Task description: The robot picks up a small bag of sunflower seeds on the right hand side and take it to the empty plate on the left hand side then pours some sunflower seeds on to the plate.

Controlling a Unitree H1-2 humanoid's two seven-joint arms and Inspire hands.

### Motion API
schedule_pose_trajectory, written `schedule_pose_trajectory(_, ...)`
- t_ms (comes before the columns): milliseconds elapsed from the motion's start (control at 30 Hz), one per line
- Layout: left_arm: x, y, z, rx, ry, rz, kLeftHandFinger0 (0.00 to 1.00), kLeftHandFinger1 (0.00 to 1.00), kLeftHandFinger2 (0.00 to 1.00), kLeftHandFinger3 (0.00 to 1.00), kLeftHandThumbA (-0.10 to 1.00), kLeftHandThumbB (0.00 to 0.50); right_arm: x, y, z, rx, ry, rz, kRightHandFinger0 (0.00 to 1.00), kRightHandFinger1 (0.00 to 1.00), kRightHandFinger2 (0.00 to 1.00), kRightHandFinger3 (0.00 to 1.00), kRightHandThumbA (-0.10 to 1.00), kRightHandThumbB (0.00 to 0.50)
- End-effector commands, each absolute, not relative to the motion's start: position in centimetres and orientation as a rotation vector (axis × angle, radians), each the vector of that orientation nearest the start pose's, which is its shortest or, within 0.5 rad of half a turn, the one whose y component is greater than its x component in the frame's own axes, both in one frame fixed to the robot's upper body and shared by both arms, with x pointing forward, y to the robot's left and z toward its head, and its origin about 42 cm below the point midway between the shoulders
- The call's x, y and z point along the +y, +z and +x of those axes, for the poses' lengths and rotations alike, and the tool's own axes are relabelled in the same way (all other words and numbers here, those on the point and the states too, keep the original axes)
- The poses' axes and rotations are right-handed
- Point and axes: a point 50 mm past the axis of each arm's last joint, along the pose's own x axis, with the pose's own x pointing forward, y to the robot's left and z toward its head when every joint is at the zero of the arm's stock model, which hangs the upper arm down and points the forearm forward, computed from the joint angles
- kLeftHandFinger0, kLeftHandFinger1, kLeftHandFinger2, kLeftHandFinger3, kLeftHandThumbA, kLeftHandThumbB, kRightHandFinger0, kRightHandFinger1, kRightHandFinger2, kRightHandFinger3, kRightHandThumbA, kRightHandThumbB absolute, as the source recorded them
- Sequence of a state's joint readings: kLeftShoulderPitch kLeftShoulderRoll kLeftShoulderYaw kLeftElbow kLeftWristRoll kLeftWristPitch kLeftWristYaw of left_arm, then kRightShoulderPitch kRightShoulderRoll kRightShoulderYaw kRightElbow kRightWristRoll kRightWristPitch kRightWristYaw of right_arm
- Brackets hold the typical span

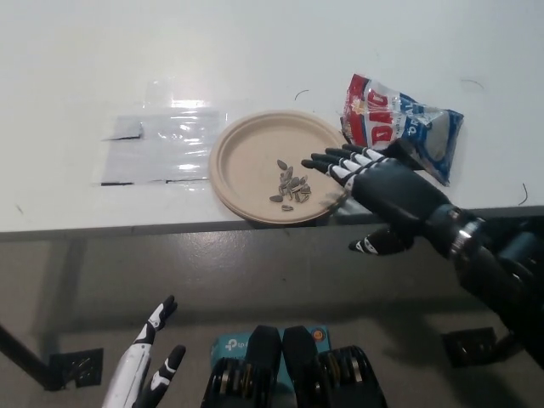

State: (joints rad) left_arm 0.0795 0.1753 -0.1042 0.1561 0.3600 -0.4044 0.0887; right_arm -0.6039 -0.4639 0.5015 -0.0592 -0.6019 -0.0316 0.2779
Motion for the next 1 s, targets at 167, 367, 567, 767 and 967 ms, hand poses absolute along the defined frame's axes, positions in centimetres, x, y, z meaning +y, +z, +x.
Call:
schedule_pose_trajectory(167, 23.6, 6.3, 24.4, -0.235, -0.091, 0.419, 1.00, 1.00, 1.00, 1.00, 1.00, 0.142, -21.9, 37.3, 20.8, -1.060, 0.486, -0.683, 1.00, 1.00, 1.00, 1.00, 1.00, 0.399)
schedule_pose_trajectory(367, 23.8, 5.9, 23.5, -0.209, -0.077, 0.405, 1.00, 1.00, 1.00, 1.00, 1.00, 0.156, -21.1, 28.4, 19.2, -0.748, 0.395, -0.465, 1.00, 1.00, 1.00, 1.00, 1.00, 0.328)
schedule_pose_trajectory(567, 23.7, 5.8, 23.3, -0.203, -0.068, 0.391, 1.00, 1.00, 1.00, 1.00, 1.00, 0.157, -20.4, 19.0, 20.2, -0.570, 0.251, -0.359, 1.00, 1.00, 1.00, 1.00, 1.00, 0.157)
schedule_pose_trajectory(767, 23.1, 5.5, 23.5, -0.206, -0.071, 0.355, 1.00, 1.00, 1.00, 1.00, 1.00, 0.184, -21.1, 10.8, 23.2, -0.379, 0.170, -0.313, 1.00, 1.00, 1.00, 1.00, 1.00, 0.148)
schedule_pose_trajectory(967, 23.4, 6.1, 24.8, -0.230, -0.061, 0.346, 1.00, 1.00, 1.00, 1.00, 1.00, 0.202, -21.7, 9.4, 25.1, -0.318, 0.156, -0.249, 1.00, 1.00, 1.00, 1.00, 1.00, 0.150)
